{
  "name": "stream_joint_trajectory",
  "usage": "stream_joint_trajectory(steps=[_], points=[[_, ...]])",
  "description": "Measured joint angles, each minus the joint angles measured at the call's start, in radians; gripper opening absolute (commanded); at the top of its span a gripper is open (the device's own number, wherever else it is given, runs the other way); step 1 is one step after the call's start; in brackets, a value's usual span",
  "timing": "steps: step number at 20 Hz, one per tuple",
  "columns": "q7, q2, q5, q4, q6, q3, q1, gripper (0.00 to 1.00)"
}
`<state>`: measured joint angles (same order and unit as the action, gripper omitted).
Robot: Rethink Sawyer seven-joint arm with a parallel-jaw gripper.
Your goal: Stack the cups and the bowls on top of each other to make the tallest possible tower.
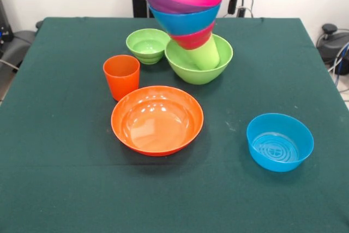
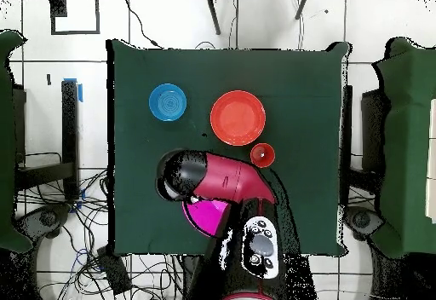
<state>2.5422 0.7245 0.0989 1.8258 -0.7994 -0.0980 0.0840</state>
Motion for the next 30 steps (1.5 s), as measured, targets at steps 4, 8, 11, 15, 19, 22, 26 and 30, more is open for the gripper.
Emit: stream_joint_trajectory(steps=[4, 8, 11, 15, 19, 22, 26, 30], points=[[0.000, 0.001, 0.009, 0.026, 0.000, 0.015, 0.001, 1.00], [0.000, 0.001, 0.011, 0.049, 0.000, 0.036, 0.004, 1.00], [0.000, 0.001, 0.011, 0.067, 0.000, 0.054, 0.007, 1.00], [0.000, 0.001, 0.013, 0.070, 0.002, 0.073, 0.011, 1.00], [0.000, 0.001, 0.005, 0.066, 0.001, 0.094, 0.030, 1.00], [0.000, 0.002, -0.039, 0.047, 0.002, 0.092, 0.044, 1.00], [0.000, 0.001, -0.136, 0.005, 0.002, 0.075, 0.062, 1.00], [0.000, 0.002, -0.225, -0.041, 0.002, 0.049, 0.079, 1.00]])
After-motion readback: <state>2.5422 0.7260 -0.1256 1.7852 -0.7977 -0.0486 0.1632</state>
